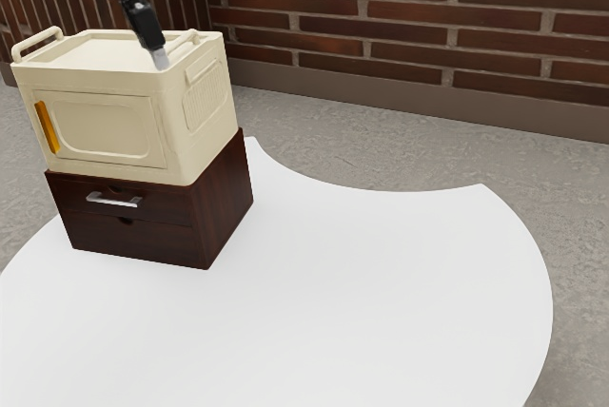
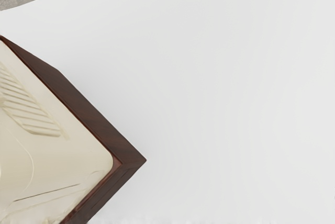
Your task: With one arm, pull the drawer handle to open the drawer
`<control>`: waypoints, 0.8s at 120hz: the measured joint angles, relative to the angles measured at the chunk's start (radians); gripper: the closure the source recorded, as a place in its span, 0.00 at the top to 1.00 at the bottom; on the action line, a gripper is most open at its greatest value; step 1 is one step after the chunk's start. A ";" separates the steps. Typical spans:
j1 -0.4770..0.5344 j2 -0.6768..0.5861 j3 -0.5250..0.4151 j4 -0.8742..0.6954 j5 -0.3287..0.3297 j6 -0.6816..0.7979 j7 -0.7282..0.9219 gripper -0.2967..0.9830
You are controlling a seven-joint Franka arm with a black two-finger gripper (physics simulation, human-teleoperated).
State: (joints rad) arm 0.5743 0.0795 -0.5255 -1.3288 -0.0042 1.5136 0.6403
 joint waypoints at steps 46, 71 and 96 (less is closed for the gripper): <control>-0.134 -0.088 -0.015 -0.159 0.058 0.059 -0.331 0.77; -0.237 -0.084 -0.016 -0.160 0.050 0.076 -0.451 0.77; -0.194 -0.221 0.020 -0.302 0.018 0.029 -0.516 0.76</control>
State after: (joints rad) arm 0.3805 -0.1416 -0.5053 -1.6305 0.0138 1.5426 0.1238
